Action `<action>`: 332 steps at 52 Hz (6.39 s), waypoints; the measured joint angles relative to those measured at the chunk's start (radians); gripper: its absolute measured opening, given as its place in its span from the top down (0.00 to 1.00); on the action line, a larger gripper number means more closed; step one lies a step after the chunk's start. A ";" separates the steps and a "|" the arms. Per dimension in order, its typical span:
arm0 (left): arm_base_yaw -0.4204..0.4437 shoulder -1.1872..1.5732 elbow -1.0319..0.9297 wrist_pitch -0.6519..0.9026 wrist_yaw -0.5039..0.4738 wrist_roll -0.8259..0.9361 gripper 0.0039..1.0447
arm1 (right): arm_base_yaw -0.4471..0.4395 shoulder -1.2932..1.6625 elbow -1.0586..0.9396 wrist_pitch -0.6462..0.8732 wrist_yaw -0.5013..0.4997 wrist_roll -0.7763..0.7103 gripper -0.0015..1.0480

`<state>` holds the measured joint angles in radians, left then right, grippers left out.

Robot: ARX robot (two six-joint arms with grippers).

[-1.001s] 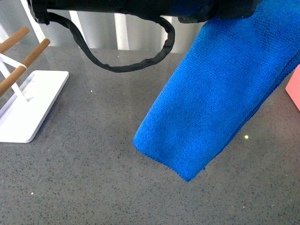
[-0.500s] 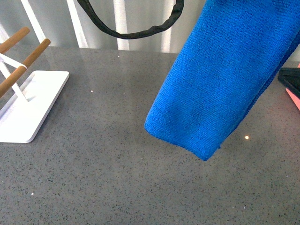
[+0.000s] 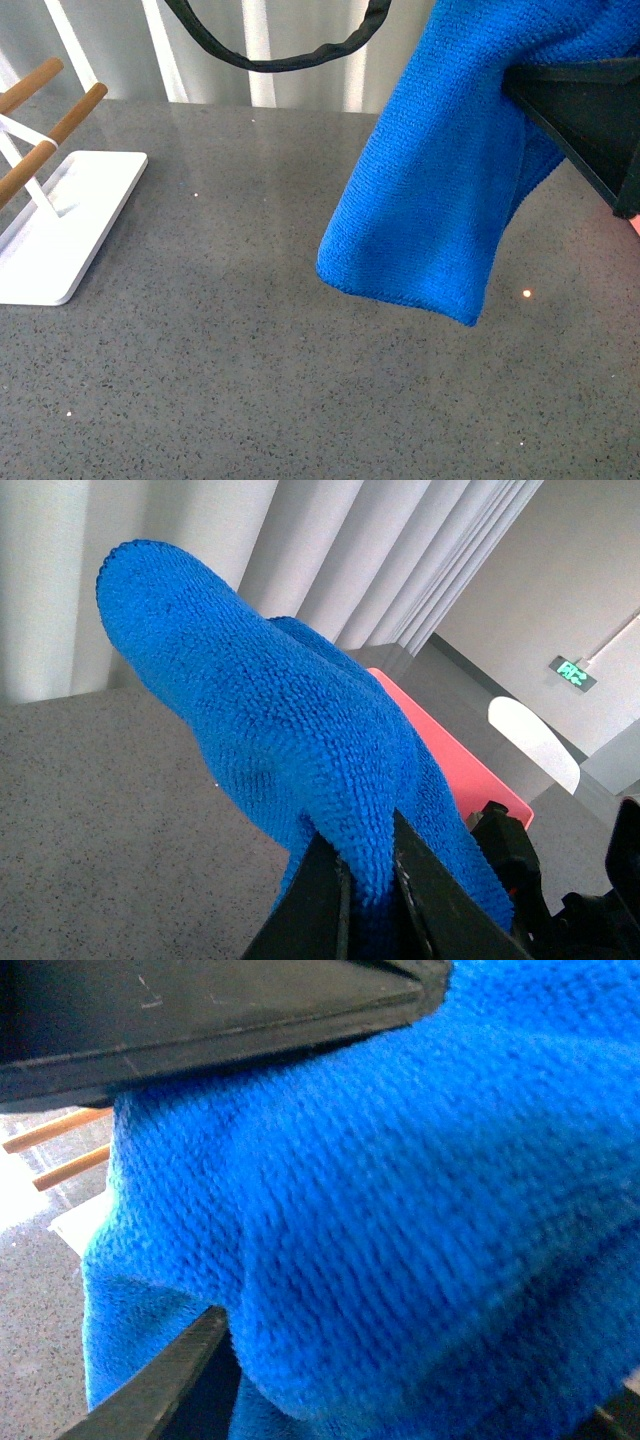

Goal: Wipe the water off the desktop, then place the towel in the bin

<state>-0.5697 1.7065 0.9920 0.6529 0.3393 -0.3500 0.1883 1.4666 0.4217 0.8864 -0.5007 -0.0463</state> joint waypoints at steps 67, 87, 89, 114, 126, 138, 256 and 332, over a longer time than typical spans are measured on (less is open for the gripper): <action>0.528 -0.615 -0.402 -0.444 0.117 0.118 0.06 | -0.219 -0.122 0.089 -0.074 -0.034 0.114 0.96; 0.893 -1.123 -0.698 -0.376 -0.021 0.267 0.33 | -0.226 -0.098 0.086 -0.066 -0.029 0.119 0.96; 0.878 -1.139 -0.715 -0.370 -0.040 0.282 0.38 | -0.227 -0.098 0.085 -0.066 -0.024 0.119 0.96; 0.625 -1.363 -0.899 -0.406 -0.317 0.343 0.97 | -0.201 -0.124 0.067 -0.098 0.000 0.116 0.96; 0.569 -1.432 -0.933 -0.438 -0.338 0.343 0.97 | -0.187 -0.127 0.067 -0.115 0.014 0.107 0.96; 0.569 -1.483 -0.952 -0.470 -0.340 0.343 0.97 | -0.179 -0.127 0.067 -0.116 0.023 0.106 0.96; 0.569 -1.703 -0.970 -0.652 -0.340 0.346 0.06 | -0.209 0.417 0.174 -0.390 0.330 -0.218 0.96; 0.569 -1.703 -0.970 -0.652 -0.340 0.346 0.06 | 0.108 0.832 0.735 -0.508 0.229 -0.275 0.96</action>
<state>-0.0006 0.0040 0.0223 0.0013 -0.0002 -0.0044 0.2958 2.2990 1.1568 0.3786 -0.2718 -0.3210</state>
